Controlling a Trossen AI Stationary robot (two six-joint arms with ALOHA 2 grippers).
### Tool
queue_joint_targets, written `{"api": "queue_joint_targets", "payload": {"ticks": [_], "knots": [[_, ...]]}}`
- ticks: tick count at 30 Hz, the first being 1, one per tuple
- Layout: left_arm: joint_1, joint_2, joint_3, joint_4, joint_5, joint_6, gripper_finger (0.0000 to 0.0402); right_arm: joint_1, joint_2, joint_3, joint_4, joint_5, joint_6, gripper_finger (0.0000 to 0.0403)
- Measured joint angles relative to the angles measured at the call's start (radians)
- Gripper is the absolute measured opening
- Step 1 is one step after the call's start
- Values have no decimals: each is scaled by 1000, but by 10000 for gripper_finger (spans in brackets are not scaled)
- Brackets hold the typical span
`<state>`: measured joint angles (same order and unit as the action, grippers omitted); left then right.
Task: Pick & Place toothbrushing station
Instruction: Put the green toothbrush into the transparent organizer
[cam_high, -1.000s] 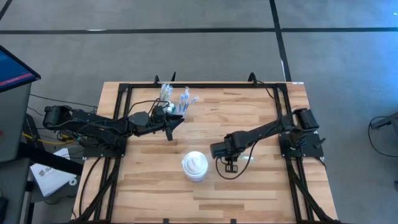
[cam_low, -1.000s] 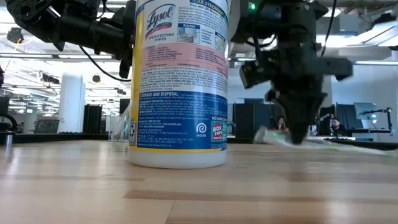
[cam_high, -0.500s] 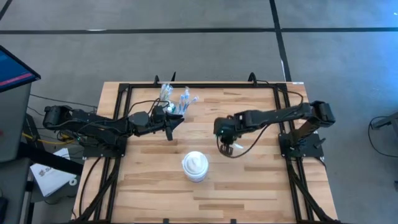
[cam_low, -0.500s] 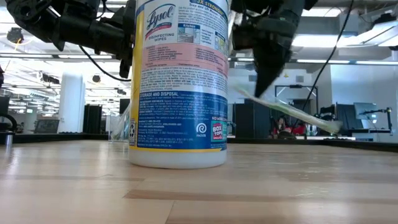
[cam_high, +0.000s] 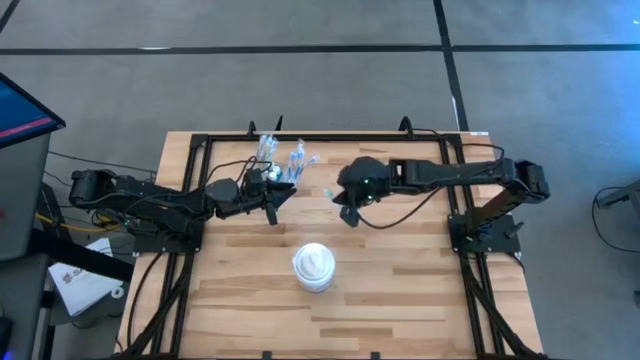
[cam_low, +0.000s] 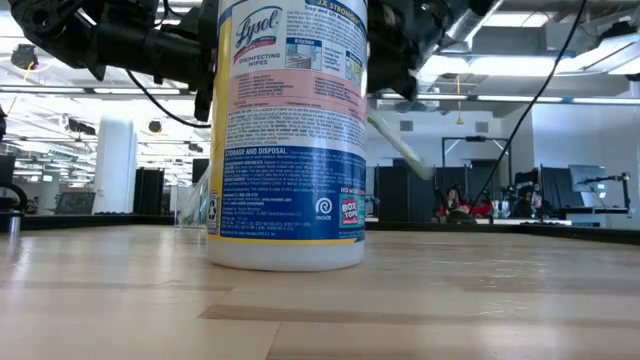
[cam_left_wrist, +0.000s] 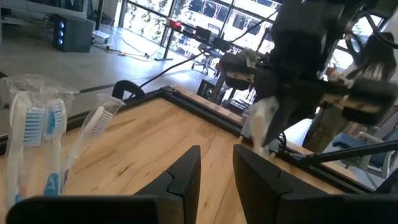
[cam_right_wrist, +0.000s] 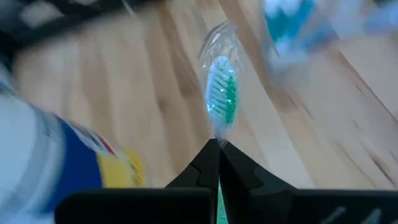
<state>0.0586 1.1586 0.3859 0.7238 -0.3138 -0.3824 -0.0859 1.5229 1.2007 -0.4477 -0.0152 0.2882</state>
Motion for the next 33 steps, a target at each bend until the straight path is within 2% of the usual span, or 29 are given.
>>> {"api": "queue_joint_targets", "payload": {"ticks": [5, 13, 24, 33], "knots": [[15, 0, 0, 16, 0, 3, 90, -11, 1, 0, 162, -66, 12, 0], [30, 0, 0, 69, 0, 3, 90, -38, 2, 0, 339, -69, 42, 0], [29, 0, 0, 115, 34, 3, 90, -68, 2, 0, 492, -74, 71, 0], [29, 0, 0, 159, 59, 3, 90, -68, 2, 0, 501, -74, 71, 0]]}}
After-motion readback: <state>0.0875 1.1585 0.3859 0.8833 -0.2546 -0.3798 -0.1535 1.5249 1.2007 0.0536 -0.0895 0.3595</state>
